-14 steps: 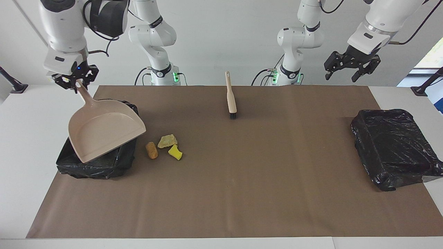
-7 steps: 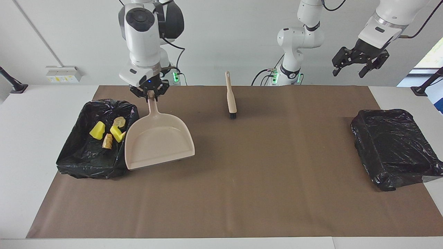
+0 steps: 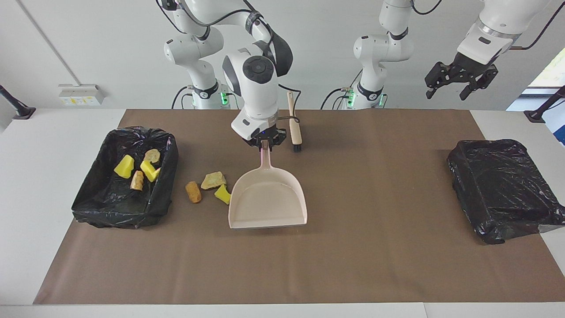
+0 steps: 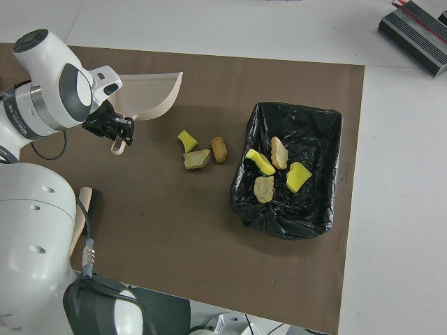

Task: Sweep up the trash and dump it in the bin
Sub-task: 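Bring the empty dustpan back to the table center with the right gripper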

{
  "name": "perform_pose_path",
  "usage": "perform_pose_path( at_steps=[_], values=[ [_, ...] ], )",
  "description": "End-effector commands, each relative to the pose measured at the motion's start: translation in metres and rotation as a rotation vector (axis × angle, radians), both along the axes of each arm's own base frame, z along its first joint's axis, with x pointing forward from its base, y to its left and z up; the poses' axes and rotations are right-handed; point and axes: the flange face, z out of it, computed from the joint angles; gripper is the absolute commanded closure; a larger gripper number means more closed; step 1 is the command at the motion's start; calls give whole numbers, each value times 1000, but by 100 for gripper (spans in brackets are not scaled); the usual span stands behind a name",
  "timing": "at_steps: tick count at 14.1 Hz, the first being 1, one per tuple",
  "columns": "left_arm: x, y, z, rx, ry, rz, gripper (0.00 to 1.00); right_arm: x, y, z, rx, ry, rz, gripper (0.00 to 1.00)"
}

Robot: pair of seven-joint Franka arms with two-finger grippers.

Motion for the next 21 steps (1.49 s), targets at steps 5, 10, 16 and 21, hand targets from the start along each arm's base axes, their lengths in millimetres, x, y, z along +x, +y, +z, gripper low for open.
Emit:
perform_pose_path(
  at_steps=[5, 10, 16, 21],
  values=[
    [-1, 4, 0, 24, 3, -6, 0, -2, 89, -70, 93, -36, -31, 100],
    [-4, -1, 4, 19, -6, -13, 0, -10, 91, -98, 77, -6, -14, 48],
    [-5, 5, 5, 18, -6, 6, 0, -13, 70, -62, 59, 29, 25, 0],
    [-6, 5, 5, 18, -9, 11, 0, -42, 18, 23, 44, 121, 114, 0]
  ],
)
